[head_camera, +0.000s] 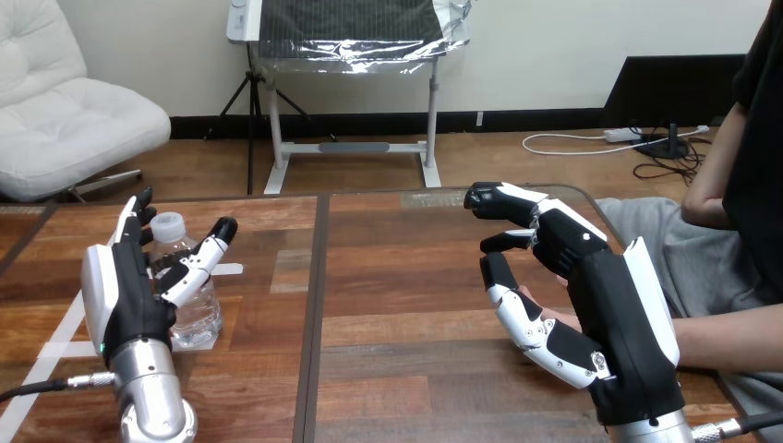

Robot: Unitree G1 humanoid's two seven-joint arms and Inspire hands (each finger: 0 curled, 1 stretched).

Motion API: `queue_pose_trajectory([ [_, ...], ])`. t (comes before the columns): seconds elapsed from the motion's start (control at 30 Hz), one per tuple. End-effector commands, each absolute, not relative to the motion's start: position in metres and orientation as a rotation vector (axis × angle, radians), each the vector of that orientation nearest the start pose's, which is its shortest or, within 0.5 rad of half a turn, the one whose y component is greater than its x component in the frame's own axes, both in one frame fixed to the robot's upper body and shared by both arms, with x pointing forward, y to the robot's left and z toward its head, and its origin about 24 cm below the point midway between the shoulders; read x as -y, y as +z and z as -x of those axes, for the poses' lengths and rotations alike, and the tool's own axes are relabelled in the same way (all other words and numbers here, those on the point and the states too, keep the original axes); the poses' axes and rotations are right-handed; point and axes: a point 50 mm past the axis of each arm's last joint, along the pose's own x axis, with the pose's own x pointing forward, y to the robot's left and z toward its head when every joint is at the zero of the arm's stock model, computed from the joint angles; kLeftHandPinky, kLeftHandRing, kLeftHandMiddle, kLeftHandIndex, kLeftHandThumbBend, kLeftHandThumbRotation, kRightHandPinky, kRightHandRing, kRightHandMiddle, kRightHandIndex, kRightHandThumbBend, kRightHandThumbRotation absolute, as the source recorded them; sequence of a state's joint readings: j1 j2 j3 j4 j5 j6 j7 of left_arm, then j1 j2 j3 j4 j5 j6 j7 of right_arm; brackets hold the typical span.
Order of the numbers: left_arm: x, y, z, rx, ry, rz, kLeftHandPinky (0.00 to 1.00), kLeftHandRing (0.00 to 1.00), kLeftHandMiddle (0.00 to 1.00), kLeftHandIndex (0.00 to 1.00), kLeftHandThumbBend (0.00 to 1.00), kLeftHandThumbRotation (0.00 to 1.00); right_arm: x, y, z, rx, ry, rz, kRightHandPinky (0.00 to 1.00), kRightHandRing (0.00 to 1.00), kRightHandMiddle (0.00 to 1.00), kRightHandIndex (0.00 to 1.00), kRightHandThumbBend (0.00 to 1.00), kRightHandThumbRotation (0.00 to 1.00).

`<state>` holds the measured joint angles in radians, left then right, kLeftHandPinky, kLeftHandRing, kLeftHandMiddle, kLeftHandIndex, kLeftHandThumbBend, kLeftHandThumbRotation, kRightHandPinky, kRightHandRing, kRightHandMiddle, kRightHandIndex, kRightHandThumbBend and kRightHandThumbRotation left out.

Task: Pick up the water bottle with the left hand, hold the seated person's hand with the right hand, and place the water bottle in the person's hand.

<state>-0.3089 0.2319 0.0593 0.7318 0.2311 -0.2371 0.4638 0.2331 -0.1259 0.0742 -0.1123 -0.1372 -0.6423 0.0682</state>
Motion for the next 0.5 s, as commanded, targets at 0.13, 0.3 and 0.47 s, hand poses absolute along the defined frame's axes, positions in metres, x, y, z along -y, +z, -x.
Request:
queue_pose_trajectory([
  [0.13,-0.2350,0.0183,-0.3133,-0.067,0.473,-0.513,0.79,0.86,0.89,0.89,0.90,0.54,0.1496,0.0872,-0.2012,0.598,0.186,0.268,0.60,0.76,0.80,0.71,0.27,0.16],
  [0.3,-0.2364,0.0163,-0.3147,-0.085,0.477,-0.541,0.78,0.86,0.88,0.88,0.90,0.54,0.1502,0.0874,-0.2007,0.596,0.185,0.271,0.60,0.75,0.80,0.71,0.27,0.16],
  [0.47,-0.2386,0.0131,-0.3152,-0.108,0.479,-0.565,0.78,0.86,0.89,0.88,0.91,0.54,0.1512,0.0877,-0.2001,0.595,0.182,0.280,0.59,0.76,0.80,0.71,0.28,0.17],
])
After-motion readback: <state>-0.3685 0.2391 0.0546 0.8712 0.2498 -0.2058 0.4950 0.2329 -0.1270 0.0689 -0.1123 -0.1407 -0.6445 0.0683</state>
